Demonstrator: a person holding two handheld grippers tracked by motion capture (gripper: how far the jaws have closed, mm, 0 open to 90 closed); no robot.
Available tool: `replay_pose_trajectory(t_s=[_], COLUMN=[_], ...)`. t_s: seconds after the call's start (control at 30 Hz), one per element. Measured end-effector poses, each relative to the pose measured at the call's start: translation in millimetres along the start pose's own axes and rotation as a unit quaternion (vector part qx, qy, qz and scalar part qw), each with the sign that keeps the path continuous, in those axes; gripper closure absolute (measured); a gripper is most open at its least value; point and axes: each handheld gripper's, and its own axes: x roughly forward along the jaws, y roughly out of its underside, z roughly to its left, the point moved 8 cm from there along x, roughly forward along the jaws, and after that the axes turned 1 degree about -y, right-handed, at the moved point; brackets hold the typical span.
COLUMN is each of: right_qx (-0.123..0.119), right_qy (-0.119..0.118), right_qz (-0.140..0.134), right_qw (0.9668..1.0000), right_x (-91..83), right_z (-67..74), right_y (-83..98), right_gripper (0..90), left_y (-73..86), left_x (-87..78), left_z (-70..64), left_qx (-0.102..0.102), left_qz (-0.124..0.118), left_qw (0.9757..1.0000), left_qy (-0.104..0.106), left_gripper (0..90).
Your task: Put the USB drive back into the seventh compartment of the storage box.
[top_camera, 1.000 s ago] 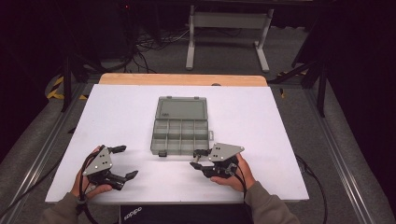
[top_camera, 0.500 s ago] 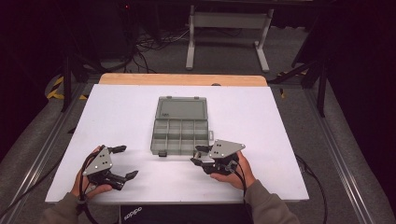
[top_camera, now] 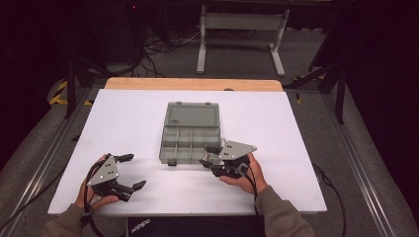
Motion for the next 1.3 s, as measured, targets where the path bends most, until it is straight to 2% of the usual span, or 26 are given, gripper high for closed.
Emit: replay_pose_trajectory(t_s=[0.53, 0.77, 1.3], right_qx=[0.009, 0.020, 0.043], right_qy=[0.011, 0.014, 0.030], right_qz=[-0.006, -0.002, 0.029], right_qw=[0.9999, 0.9997, 0.9982], right_x=[20.1, 29.0, 46.0], right_z=[-12.1, -17.1, -28.9], right_y=[-10.3, -9.3, 2.8], right_gripper=[54.4, 54.4, 54.3], left_y=[-0.5, -0.6, -1.6], left_x=[-0.8, -1.1, -1.9], left_z=[-0.3, -0.3, -1.0], left_qx=[0.000, 0.000, 0.000], left_qz=[-0.001, -0.002, -0.005], left_qw=[1.0000, 1.0000, 1.0000], left_qy=[0.001, 0.002, 0.003], left_gripper=[5.2, 5.2, 5.1])
